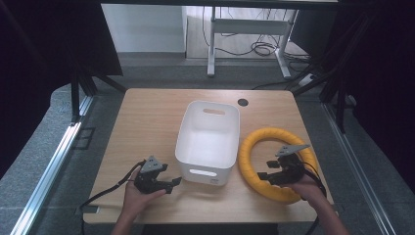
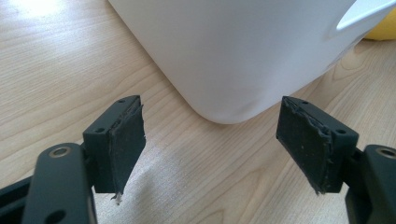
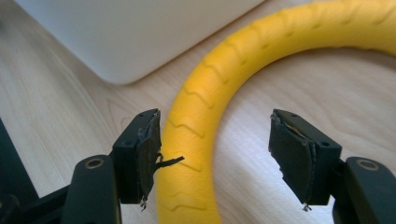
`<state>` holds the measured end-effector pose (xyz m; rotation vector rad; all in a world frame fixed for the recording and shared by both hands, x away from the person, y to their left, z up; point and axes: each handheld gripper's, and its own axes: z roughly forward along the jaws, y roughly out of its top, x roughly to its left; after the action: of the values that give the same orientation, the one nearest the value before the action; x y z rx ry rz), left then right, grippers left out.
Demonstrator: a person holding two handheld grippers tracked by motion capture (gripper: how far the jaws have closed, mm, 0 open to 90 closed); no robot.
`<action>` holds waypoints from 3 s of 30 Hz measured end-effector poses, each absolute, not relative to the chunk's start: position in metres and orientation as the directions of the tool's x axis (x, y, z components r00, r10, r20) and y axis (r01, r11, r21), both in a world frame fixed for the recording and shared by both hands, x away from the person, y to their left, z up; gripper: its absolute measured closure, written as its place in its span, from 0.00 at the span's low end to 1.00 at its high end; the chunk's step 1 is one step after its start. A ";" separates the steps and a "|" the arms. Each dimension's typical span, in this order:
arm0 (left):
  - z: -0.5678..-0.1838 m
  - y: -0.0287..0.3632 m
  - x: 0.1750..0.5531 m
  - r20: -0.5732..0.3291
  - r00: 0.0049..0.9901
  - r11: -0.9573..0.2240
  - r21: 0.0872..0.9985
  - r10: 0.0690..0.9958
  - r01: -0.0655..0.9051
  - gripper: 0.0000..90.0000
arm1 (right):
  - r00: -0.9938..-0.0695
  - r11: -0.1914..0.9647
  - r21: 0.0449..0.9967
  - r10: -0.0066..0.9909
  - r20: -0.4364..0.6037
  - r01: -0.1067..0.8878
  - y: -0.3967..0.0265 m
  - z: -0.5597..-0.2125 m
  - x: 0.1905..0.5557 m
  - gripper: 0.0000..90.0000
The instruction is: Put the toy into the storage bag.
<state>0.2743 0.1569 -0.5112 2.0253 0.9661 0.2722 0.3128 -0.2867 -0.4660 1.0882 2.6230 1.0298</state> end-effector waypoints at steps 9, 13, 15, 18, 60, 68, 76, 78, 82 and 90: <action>-0.510 0.157 0.274 -0.158 0.679 -0.331 0.780 0.717 0.531 0.26 | -0.760 0.607 0.529 0.640 0.118 0.593 -0.266 -0.474 0.316 0.38; -0.511 0.157 0.274 -0.156 0.681 -0.335 0.778 0.716 0.531 0.26 | -0.767 0.637 0.485 0.632 0.116 0.599 -0.259 -0.479 0.317 0.37; -0.512 0.156 0.274 -0.157 0.682 -0.338 0.776 0.715 0.533 0.26 | -0.773 0.660 0.455 0.624 0.113 0.599 -0.255 -0.483 0.318 0.37; -0.512 0.156 0.274 -0.156 0.681 -0.337 0.777 0.716 0.532 0.26 | -0.779 0.684 0.421 0.619 0.096 0.595 -0.249 -0.489 0.319 0.37; -0.511 0.157 0.274 -0.150 0.680 -0.338 0.779 0.718 0.528 0.26 | -0.781 0.735 0.271 0.610 0.135 0.622 -0.238 -0.477 0.336 0.55; -0.511 0.157 0.274 -0.148 0.679 -0.336 0.781 0.719 0.526 0.26 | -0.755 0.654 0.390 0.619 0.216 0.648 -0.260 -0.450 0.342 0.55; -0.511 0.157 0.274 -0.149 0.679 -0.335 0.782 0.719 0.526 0.26 | -0.746 0.607 0.451 0.615 0.254 0.654 -0.274 -0.437 0.347 0.55; -0.511 0.158 0.274 -0.147 0.679 -0.336 0.782 0.719 0.526 0.26 | -0.747 0.598 0.465 0.611 0.262 0.653 -0.277 -0.434 0.348 0.55; -0.510 0.158 0.274 -0.146 0.678 -0.335 0.783 0.720 0.524 0.26 | -0.742 0.566 0.502 0.611 0.277 0.654 -0.285 -0.428 0.350 0.55; -0.510 0.158 0.274 -0.145 0.678 -0.335 0.783 0.721 0.524 0.26 | -0.733 0.522 0.546 0.615 0.290 0.655 -0.297 -0.418 0.351 0.55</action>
<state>0.2741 0.1582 -0.5101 2.0186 0.9603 0.2864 0.3510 -0.2971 -0.4181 1.1661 2.7935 1.0443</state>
